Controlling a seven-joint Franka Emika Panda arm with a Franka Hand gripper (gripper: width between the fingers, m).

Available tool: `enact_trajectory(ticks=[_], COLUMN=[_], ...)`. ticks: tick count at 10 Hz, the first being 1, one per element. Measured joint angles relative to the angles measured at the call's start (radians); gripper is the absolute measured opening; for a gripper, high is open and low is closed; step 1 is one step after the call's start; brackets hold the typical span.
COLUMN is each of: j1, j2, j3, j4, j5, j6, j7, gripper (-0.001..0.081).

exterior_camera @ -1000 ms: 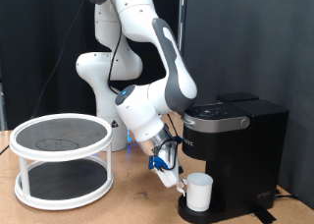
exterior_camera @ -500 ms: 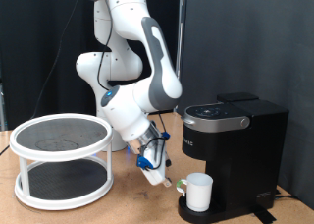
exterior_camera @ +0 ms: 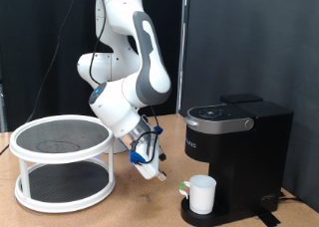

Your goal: Make a cup of coffee with the keurig machine

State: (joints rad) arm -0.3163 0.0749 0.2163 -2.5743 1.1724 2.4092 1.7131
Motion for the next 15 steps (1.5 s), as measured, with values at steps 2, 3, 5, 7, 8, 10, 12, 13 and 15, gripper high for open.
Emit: enact_trajectory(ticks=[2, 3, 5, 7, 8, 10, 12, 13, 15], j1=[-0.004, -0.006, -0.013, -0.022, -0.027, -0.031, -0.034, -0.035, -0.035], j2=[-0.067, -0.103, -0.177, -0.249, -0.284, -0.349, -0.413, -0.445, -0.508], j3=[-0.004, -0.008, -0.011, -0.023, -0.034, -0.06, -0.08, -0.088, -0.102], j4=[-0.004, -0.006, -0.019, -0.035, -0.039, -0.041, -0.04, -0.038, -0.031], j5=[0.01, -0.002, -0.053, -0.128, -0.134, -0.126, -0.128, -0.129, -0.129], j6=[-0.063, -0.092, -0.136, -0.214, -0.258, -0.317, -0.373, -0.399, -0.449], j7=[0.019, 0.048, 0.105, 0.162, 0.167, 0.17, 0.197, 0.211, 0.241], gripper=[0.0808, 0.0808, 0.0808, 0.0808, 0.0808, 0.0808, 0.0808, 0.0808, 0.0808])
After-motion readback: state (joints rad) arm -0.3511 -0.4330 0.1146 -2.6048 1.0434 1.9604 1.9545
